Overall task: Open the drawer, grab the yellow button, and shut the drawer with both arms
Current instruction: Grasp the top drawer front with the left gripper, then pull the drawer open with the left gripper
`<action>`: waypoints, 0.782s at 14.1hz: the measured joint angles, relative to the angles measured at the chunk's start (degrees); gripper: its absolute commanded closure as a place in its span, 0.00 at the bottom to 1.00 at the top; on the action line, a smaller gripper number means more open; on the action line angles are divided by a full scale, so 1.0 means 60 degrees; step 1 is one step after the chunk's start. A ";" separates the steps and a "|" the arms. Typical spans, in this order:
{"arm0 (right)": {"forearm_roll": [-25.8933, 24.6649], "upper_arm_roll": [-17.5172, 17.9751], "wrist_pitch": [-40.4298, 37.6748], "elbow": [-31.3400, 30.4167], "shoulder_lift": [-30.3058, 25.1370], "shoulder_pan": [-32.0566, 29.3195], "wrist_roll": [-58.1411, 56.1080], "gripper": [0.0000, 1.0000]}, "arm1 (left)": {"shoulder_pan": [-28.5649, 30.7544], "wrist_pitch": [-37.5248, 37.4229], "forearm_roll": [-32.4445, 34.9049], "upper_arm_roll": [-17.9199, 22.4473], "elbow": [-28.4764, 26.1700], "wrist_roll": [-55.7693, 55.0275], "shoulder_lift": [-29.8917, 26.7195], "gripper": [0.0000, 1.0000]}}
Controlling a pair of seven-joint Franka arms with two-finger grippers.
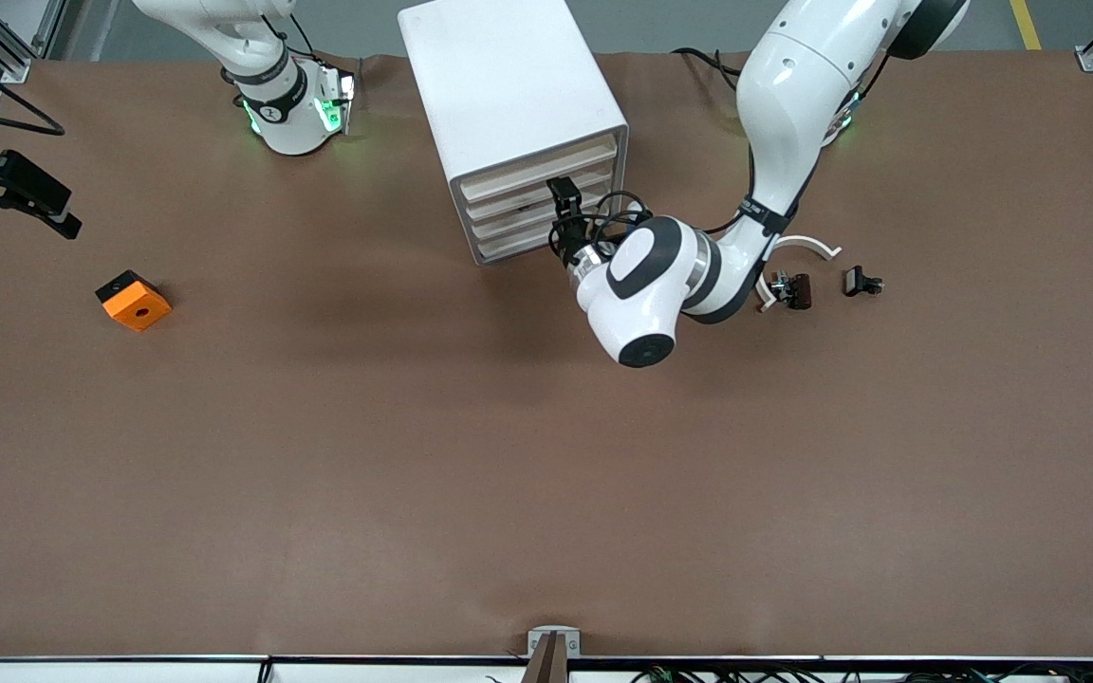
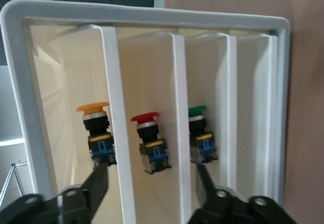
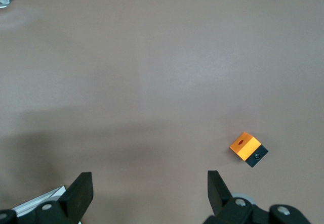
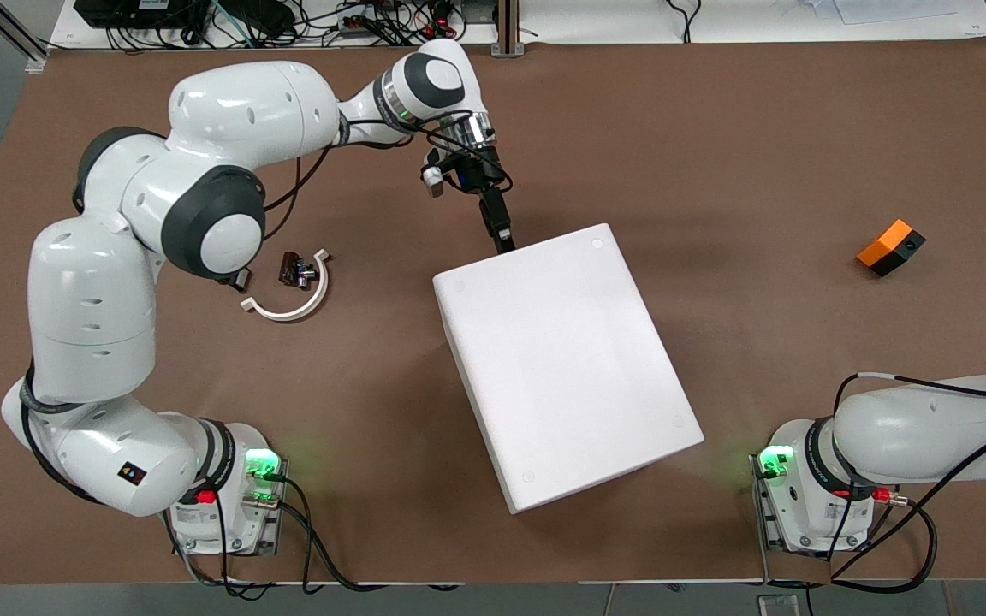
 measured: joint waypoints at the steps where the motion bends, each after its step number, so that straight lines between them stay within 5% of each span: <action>1: 0.0000 0.0000 0.0000 0.0000 0.0000 0.0000 0.0000 0.00 | -0.0063 -0.0119 -0.0002 -0.0006 -0.0005 -0.0001 -0.0001 0.41; 7: 0.0000 0.0000 0.0002 0.0000 0.0000 0.0000 0.0000 0.00 | -0.0338 -0.0426 -0.0017 -0.0270 -0.0083 -0.0225 -0.0001 0.43; 11: 0.0000 0.0001 0.0012 0.0000 0.0000 0.0000 0.0000 0.00 | -0.0350 -0.0450 -0.0018 -0.0282 -0.0096 -0.0306 -0.0001 0.85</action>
